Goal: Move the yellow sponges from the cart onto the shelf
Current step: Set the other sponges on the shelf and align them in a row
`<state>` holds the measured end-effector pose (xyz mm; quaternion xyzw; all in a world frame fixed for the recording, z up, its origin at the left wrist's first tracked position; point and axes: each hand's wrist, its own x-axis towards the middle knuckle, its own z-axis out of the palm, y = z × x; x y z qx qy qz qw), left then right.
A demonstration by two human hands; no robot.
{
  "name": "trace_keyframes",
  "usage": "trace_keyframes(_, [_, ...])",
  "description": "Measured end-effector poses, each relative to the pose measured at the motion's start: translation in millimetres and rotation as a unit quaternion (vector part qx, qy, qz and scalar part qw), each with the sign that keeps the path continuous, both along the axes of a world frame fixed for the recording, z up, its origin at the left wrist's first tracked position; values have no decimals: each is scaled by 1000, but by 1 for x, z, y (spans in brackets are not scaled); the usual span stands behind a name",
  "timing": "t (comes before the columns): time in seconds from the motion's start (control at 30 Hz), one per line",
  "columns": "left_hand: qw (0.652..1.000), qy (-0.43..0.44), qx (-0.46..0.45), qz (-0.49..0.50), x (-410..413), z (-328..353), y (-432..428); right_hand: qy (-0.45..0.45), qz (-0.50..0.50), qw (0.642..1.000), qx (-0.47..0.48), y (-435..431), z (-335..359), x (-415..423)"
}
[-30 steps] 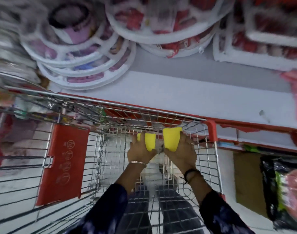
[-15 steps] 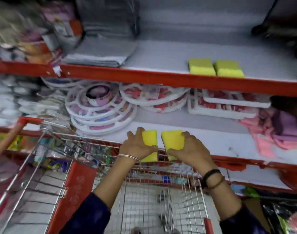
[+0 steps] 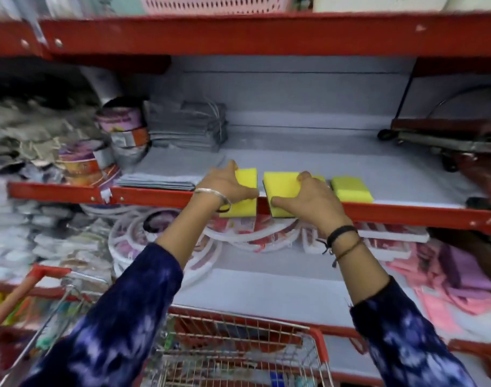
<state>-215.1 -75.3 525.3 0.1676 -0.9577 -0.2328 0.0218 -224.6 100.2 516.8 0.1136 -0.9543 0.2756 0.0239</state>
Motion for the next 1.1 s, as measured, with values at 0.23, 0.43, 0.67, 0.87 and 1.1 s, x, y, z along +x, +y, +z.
trace_keyframes(0.23, [997, -38, -61, 6, -72, 18, -6, 2, -26, 999, 37, -30, 17, -69])
trace_keyframes(0.43, [990, -119, -78, -14, -98, 9, -6, -12, -28, 997, 73, -48, 3, -91])
trace_keyframes(0.67, [986, -162, -22, -44, -108, -11, -14, -37, -7, 991, 128, -46, -16, -103])
trace_keyframes(0.87, [979, -129, -81, -136, -106, -6, -35, -6, 78, 986, 147, -29, -8, -122])
trace_keyframes(1.1, [960, -147, -121, -207, -101, -9, -34, -73, 165, 965, 190, -19, -12, -140])
